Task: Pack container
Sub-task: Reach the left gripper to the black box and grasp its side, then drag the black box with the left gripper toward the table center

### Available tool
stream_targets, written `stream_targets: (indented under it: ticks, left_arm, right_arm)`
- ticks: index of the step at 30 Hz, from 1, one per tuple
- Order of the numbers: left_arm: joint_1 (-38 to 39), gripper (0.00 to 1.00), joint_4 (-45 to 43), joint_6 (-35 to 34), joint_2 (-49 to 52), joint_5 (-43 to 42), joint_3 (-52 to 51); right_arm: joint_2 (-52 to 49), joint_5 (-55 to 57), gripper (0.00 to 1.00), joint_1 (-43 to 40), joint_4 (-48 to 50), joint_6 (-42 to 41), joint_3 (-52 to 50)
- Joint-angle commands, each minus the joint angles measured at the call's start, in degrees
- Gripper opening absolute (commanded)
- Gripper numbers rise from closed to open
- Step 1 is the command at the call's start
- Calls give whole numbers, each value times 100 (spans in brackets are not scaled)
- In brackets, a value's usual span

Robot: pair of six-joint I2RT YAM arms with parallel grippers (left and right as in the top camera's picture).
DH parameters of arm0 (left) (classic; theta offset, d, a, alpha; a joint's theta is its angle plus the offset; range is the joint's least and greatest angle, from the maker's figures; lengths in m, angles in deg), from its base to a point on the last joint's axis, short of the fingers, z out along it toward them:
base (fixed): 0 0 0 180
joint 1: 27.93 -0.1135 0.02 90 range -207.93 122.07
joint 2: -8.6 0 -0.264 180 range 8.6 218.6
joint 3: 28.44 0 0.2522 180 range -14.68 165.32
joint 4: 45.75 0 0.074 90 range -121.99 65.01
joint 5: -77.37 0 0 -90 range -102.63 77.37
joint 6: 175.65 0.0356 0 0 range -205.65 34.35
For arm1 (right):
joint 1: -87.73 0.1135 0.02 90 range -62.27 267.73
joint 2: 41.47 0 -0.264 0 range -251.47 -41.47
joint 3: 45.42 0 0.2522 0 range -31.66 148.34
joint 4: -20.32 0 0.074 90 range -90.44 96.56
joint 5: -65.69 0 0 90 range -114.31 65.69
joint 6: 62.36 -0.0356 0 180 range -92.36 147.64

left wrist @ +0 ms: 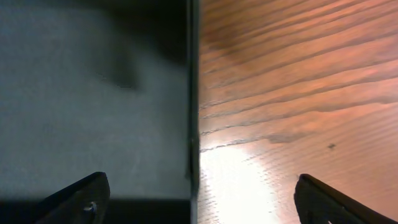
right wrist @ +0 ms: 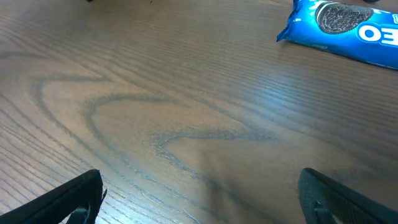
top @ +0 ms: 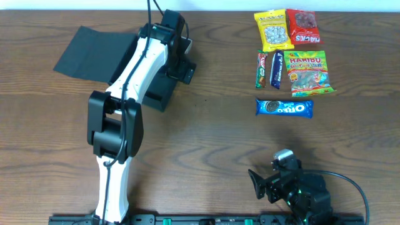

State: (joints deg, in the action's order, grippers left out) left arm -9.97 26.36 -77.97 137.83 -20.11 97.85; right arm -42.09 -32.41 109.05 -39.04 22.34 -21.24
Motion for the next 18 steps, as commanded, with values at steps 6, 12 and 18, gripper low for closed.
stream_targets:
  ticks: [6, 12, 18]
  left_arm:
    - [17, 32, 136, 46, 455, 59, -42]
    - [105, 6, 238, 48, 448, -4, -39]
    - [616, 6, 424, 525, 448, -2, -39]
  right_arm:
    - [31, -28, 99, 46, -17, 111, -26]
    - [31, -28, 99, 46, -17, 111, -26]
    - [31, -28, 99, 46, -17, 111, -26]
